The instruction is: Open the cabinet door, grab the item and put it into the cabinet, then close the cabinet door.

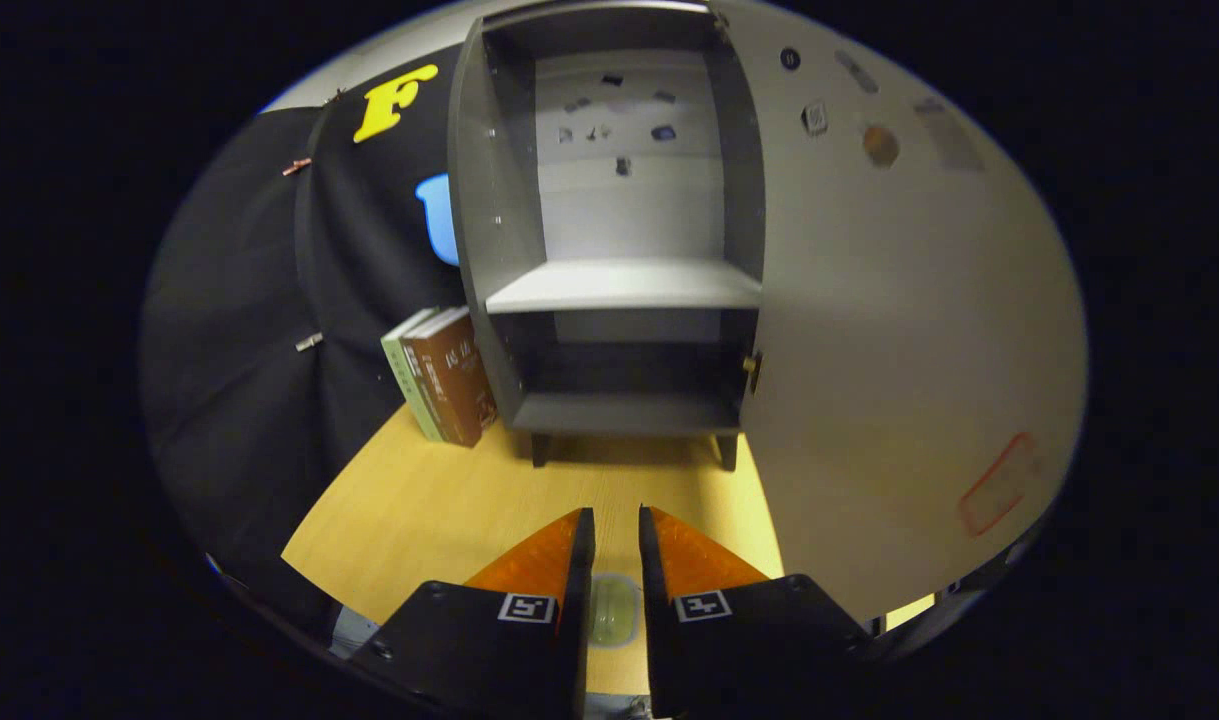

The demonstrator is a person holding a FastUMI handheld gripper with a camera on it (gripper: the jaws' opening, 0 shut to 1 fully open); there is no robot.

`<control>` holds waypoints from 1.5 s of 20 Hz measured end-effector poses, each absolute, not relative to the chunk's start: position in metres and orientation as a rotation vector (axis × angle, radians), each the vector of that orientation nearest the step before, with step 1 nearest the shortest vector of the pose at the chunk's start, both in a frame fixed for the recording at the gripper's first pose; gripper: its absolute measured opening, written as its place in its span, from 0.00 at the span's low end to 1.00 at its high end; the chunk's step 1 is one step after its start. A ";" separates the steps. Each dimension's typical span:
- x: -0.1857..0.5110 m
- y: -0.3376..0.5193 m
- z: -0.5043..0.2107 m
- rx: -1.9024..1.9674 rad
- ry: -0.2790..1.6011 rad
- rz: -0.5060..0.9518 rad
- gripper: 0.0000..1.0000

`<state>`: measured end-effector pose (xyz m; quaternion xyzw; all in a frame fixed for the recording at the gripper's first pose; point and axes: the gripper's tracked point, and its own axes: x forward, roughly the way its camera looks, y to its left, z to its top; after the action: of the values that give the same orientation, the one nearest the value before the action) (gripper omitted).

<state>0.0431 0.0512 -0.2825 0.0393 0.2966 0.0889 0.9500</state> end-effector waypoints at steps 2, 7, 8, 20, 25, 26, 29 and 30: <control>0.040 0.056 -0.321 0.073 0.691 0.177 0.29; 0.016 0.054 -0.417 0.065 0.950 0.147 0.29; 0.011 0.051 -0.430 0.069 0.989 0.140 0.29; -0.003 0.054 -0.503 -0.015 1.162 0.169 0.29; -0.008 0.056 -0.506 -0.048 1.168 0.188 0.31; -0.004 0.053 -0.511 -0.073 1.184 0.187 0.17; -0.001 0.052 -0.501 -0.059 1.181 0.167 0.17; 0.003 0.050 -0.493 -0.056 1.166 0.150 0.17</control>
<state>0.0035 0.0498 -0.4930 -0.0262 0.5497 0.0707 0.8319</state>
